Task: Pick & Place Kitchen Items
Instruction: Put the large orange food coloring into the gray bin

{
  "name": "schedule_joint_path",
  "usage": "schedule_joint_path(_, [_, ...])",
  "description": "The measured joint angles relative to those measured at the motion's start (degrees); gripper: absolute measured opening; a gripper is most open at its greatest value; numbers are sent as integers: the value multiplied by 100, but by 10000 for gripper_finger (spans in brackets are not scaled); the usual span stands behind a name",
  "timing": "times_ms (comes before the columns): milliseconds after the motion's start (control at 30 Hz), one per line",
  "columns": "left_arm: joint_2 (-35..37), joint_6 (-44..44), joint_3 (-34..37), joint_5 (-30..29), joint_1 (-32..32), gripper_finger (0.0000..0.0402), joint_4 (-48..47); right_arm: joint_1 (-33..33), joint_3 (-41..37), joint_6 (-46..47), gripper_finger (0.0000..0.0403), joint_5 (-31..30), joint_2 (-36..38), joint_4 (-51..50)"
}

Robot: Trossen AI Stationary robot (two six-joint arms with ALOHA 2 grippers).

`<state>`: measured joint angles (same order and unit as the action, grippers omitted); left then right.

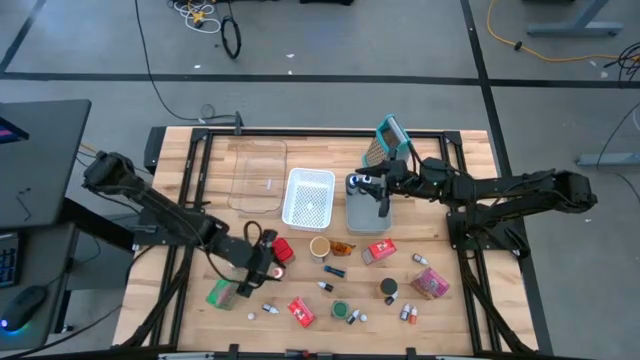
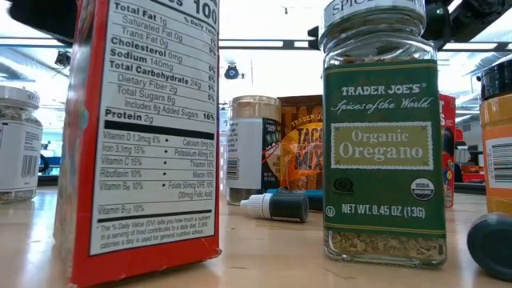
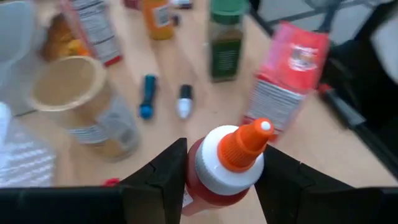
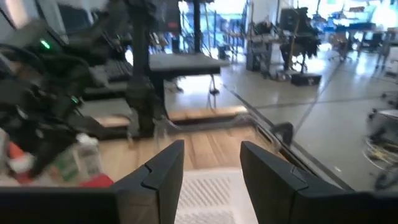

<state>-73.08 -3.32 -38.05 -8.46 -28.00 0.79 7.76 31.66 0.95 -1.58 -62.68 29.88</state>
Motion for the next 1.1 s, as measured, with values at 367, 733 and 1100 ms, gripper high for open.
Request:
schedule_joint_path(367, [-2,676,-717,405,695,159,-658,-1027,562,-916,169,147,-871,799])
schedule_joint_path(733, [-2,1213,-1062,322,1068,159,-1164,-1672,2224,-1422,169,153,-2539,-36])
schedule_joint_path(1100, [-9,1657,-1066,-21,1149,159,-1147,-1912,3142,-2100,169,135,-3683,-176])
